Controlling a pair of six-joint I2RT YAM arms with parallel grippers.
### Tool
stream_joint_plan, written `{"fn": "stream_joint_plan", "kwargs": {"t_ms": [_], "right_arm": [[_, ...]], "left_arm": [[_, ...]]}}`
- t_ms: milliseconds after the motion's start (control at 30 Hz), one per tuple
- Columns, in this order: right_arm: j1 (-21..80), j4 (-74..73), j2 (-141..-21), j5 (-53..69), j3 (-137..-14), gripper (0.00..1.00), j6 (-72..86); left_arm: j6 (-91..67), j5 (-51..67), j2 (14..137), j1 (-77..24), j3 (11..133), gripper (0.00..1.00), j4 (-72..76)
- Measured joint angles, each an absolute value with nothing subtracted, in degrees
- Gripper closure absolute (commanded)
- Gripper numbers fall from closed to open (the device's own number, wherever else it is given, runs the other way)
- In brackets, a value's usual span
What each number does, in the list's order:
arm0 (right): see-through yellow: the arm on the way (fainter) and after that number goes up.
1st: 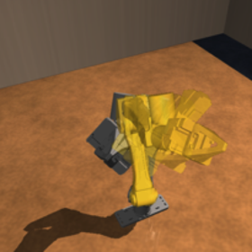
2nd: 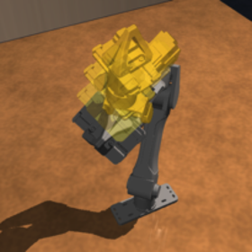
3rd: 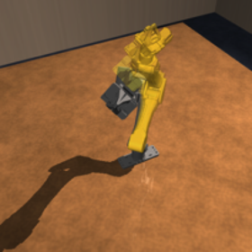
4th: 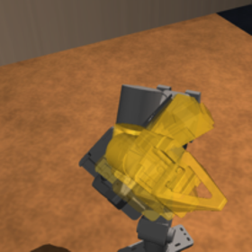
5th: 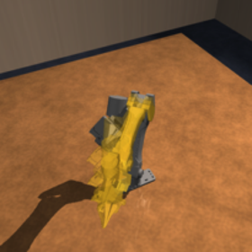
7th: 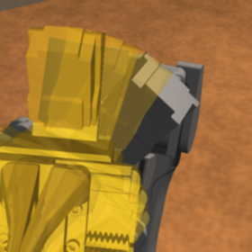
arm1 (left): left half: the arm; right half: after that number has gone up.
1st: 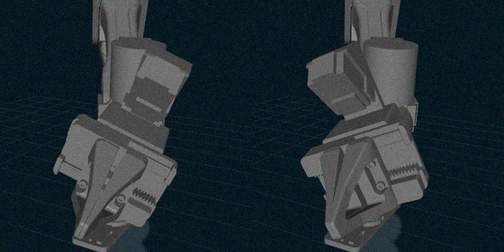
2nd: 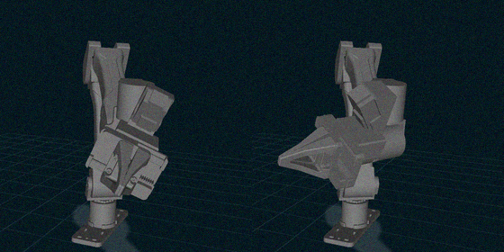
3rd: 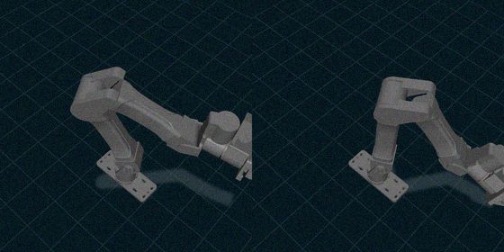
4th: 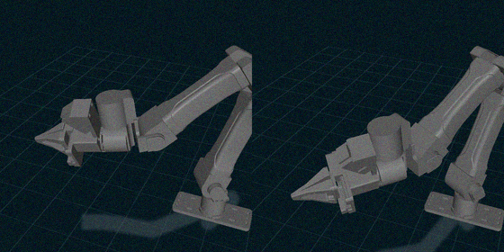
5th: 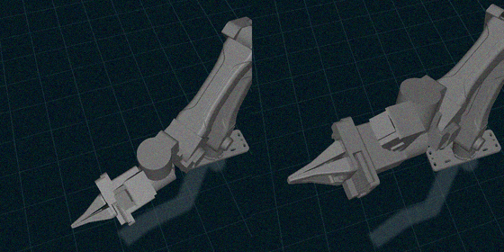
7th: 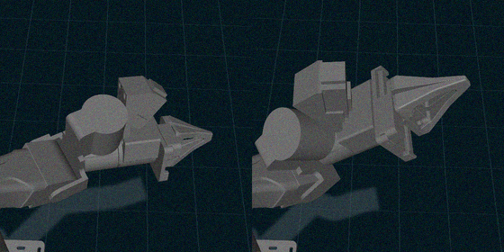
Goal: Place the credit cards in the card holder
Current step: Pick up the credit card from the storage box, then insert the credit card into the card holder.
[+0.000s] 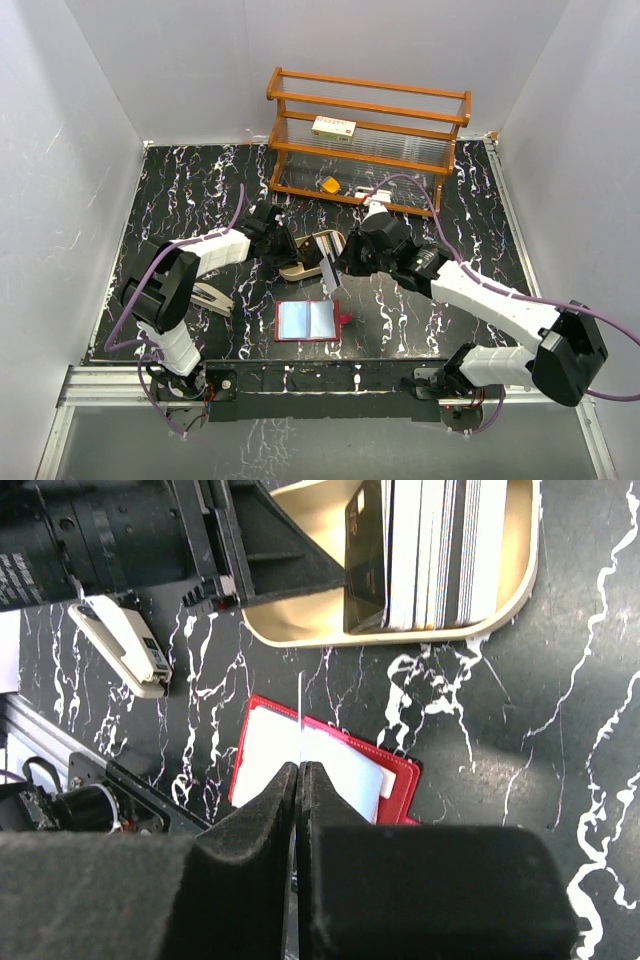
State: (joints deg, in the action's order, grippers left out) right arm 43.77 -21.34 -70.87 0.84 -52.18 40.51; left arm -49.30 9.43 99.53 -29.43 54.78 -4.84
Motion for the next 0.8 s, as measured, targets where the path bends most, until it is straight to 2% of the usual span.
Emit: {"fn": "stream_joint_plan", "kwargs": {"t_ms": [467,800], "right_arm": [[43.92,-15.9,-65.14,6.94,-40.66,1.0,48.1],[48.4,-12.4,-63.99,8.73,-35.83,1.0,52.66]], "left_arm": [[-47.09,8.71,95.7,-29.45,54.85,0.6,-9.06],[-42.78,8.32,84.03,-29.45,55.4,0.61,-16.88]]}}
